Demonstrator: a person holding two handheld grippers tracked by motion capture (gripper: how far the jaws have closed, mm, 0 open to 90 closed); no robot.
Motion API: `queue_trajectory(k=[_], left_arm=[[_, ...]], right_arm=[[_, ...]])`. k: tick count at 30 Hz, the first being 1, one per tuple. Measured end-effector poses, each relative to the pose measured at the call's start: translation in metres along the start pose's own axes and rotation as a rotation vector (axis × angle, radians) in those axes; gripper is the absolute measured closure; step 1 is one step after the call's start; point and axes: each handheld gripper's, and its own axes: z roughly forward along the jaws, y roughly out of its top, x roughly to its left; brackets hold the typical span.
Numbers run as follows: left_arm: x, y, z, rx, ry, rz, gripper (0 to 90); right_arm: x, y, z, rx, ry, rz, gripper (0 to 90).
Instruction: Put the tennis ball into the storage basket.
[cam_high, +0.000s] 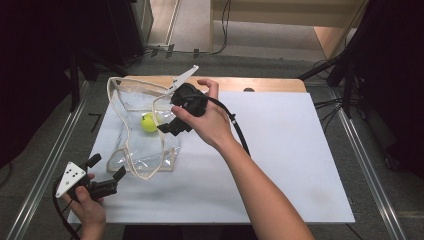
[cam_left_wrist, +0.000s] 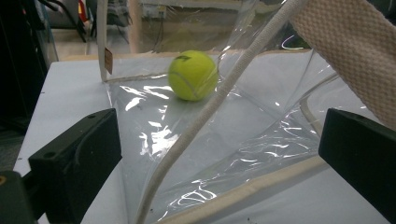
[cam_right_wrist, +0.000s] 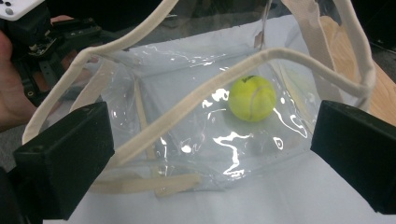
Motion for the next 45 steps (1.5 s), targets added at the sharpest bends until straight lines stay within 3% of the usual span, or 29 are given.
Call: queue_trajectory(k=[26,45], left_arm=[[0.001,0.0,0.0,0.001,0.0,0.0,0.0],[0.0,0.0,0.0,0.003,0.0,0.003,0.0]], right_arm=[[-0.011,-0.065,-0.028,-0.029,-0.089,0.065,0.0],[-0.017,-0.118,-0.046,-0.081,-0.141,0.127,0.0]])
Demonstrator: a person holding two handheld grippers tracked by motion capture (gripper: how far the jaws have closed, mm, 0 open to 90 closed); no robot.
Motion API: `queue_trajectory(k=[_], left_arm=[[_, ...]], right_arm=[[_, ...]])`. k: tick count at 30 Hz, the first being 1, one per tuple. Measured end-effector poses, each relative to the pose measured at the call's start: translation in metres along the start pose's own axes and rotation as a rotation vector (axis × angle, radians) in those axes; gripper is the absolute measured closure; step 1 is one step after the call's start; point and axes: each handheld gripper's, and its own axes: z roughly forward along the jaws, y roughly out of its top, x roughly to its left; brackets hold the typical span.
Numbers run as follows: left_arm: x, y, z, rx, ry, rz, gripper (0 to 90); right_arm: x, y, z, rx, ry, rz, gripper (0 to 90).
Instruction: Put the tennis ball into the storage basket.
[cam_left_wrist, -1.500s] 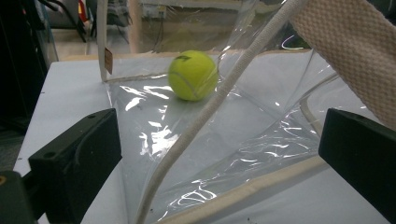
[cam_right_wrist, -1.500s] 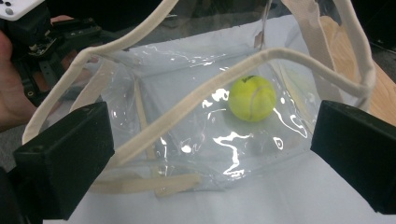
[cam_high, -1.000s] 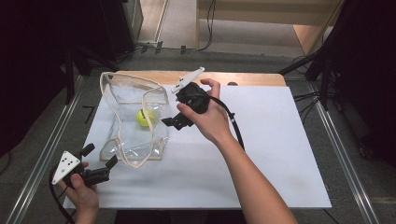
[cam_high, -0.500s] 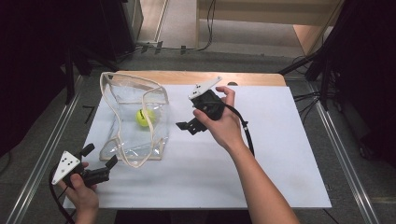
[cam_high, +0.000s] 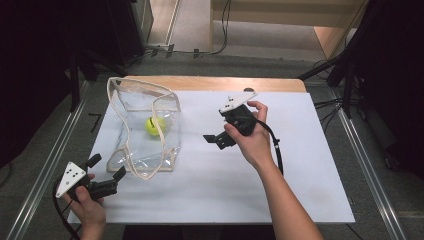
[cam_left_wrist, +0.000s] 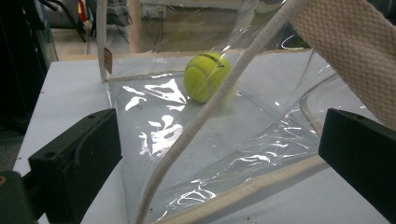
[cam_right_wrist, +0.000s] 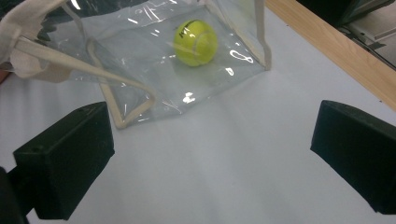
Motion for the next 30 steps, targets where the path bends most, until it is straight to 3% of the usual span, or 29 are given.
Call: queue_trajectory(k=[30], left_arm=[[0.0,0.0,0.0,0.004,0.001,0.005,0.0]], right_arm=[[-0.014,-0.088,-0.037,-0.086,-0.103,0.111,0.0]])
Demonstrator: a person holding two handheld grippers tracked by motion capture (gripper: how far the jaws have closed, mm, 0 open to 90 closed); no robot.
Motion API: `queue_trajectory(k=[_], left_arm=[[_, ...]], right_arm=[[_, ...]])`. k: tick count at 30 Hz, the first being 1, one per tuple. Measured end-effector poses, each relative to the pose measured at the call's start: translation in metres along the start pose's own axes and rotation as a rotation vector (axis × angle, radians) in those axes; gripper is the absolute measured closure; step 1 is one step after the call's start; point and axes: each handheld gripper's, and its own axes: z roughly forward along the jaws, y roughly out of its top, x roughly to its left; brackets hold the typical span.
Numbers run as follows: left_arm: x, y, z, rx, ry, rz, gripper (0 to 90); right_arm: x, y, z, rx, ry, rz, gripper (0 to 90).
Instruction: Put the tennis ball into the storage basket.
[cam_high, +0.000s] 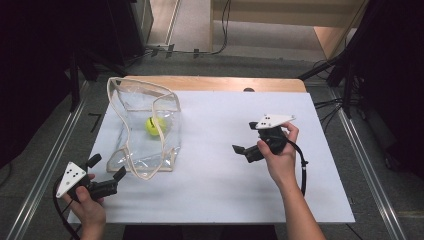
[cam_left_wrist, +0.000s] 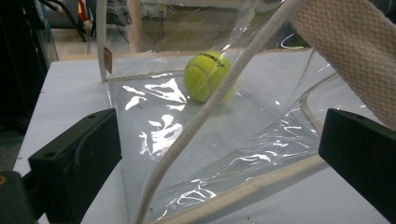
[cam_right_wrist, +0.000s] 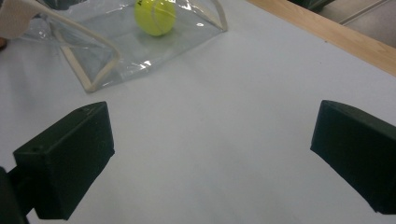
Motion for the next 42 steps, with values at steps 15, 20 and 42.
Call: queue_trajectory(k=[15,20,42], left_arm=[[-0.001,0.0,0.0,0.0,0.001,0.004,0.0],[-0.001,0.0,0.0,0.002,0.0,0.006,0.0],[-0.001,0.0,0.001,0.005,0.003,0.014,0.0]], right_arm=[[-0.011,-0.049,-0.024,-0.04,-0.062,0.073,0.0],[-0.013,-0.064,-0.032,-0.048,-0.081,0.103,0.0],[-0.022,-0.115,-0.066,-0.087,-0.163,0.192,0.0]])
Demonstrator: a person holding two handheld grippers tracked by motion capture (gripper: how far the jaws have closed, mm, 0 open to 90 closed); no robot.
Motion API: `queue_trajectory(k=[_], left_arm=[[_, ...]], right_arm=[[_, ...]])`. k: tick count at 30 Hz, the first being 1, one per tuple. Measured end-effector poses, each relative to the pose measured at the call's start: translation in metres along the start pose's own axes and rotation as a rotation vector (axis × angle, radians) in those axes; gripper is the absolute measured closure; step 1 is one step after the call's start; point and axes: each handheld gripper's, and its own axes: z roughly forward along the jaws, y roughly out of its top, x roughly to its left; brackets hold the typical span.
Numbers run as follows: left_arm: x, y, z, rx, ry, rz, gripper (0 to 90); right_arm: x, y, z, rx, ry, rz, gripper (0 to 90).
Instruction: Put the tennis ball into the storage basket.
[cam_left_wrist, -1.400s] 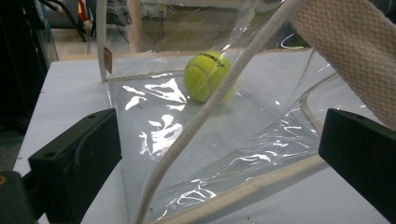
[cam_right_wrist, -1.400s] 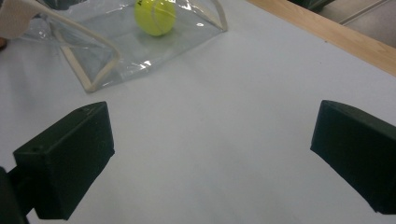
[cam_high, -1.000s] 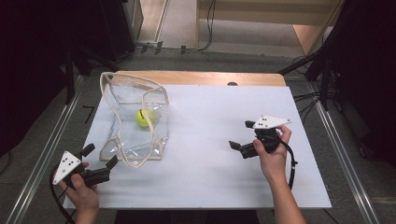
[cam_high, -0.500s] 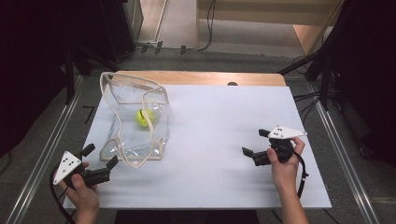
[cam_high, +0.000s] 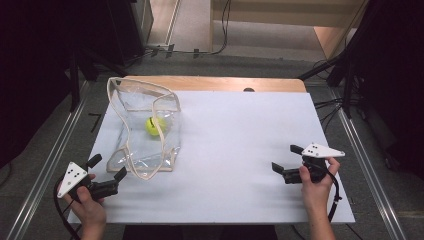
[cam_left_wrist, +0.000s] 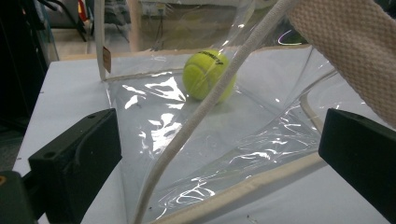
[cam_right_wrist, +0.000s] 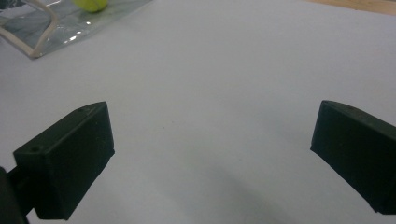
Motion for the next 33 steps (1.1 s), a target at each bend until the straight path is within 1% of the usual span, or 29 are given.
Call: queue_trajectory(k=[2,7,12,21,26,27,30,33], left_arm=[[0.0,0.0,0.0,0.002,0.002,0.001,0.0],[0.0,0.0,0.0,0.003,0.002,0.002,0.0],[0.0,0.0,0.0,0.004,0.002,0.002,0.0],[-0.001,0.0,0.0,0.004,0.001,0.001,0.0],[-0.001,0.0,0.0,0.005,0.002,0.003,0.0],[-0.001,0.0,0.0,0.005,0.001,0.003,0.0],[-0.001,0.0,0.0,0.006,0.001,0.004,0.0],[-0.001,0.0,0.0,0.006,0.0,0.004,0.0]], right_arm=[[-0.002,-0.004,-0.003,-0.003,-0.009,0.004,0.0],[-0.007,-0.014,-0.011,-0.015,-0.021,0.035,0.0],[-0.013,-0.023,-0.02,-0.029,-0.038,0.046,0.0],[-0.019,-0.034,-0.035,-0.048,-0.062,0.075,0.0],[-0.023,-0.038,-0.042,-0.063,-0.074,0.078,0.0],[-0.023,-0.038,-0.043,-0.063,-0.076,0.086,0.0],[-0.024,-0.041,-0.046,-0.069,-0.083,0.091,0.0],[-0.026,-0.045,-0.049,-0.084,-0.089,0.1,0.0]])
